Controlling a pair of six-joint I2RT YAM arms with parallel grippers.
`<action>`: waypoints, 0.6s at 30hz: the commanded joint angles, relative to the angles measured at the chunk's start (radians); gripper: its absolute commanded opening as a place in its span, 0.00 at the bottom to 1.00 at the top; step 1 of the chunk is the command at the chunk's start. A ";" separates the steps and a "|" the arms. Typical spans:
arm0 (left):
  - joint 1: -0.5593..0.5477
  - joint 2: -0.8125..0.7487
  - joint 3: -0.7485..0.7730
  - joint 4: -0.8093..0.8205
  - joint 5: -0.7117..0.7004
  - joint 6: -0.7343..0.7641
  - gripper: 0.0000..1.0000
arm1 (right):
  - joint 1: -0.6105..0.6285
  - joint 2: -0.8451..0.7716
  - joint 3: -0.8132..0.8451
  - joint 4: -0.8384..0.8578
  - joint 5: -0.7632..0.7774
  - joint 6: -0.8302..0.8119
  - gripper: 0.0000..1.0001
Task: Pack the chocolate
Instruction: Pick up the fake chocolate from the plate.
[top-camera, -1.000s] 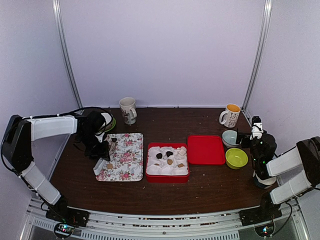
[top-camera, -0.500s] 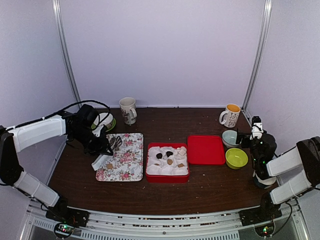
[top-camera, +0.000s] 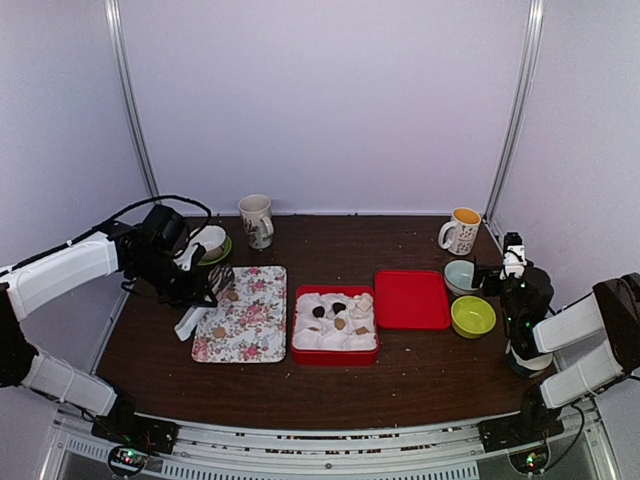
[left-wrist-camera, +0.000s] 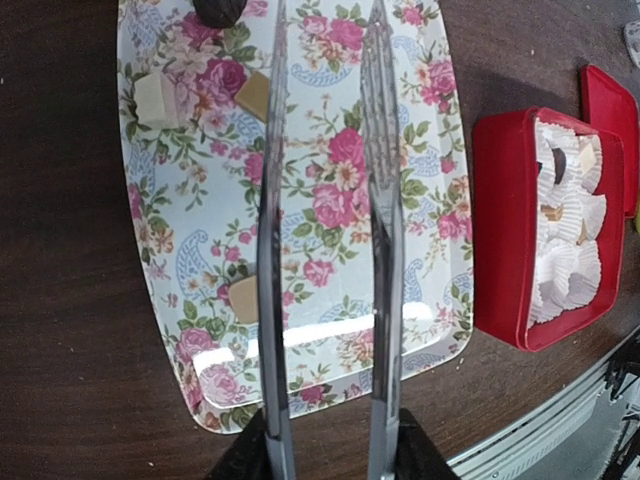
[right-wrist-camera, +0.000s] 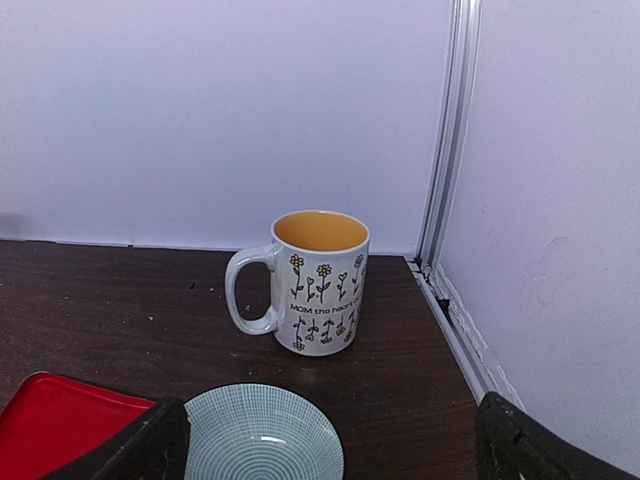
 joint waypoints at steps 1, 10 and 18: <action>-0.006 0.029 -0.026 0.017 -0.017 0.014 0.38 | -0.008 -0.008 0.021 0.000 -0.009 0.005 1.00; -0.009 0.091 -0.042 0.059 -0.049 0.027 0.39 | -0.008 -0.007 0.020 0.000 -0.008 0.004 1.00; -0.032 0.120 -0.066 0.105 -0.033 -0.009 0.41 | -0.007 -0.007 0.020 -0.001 -0.009 0.004 1.00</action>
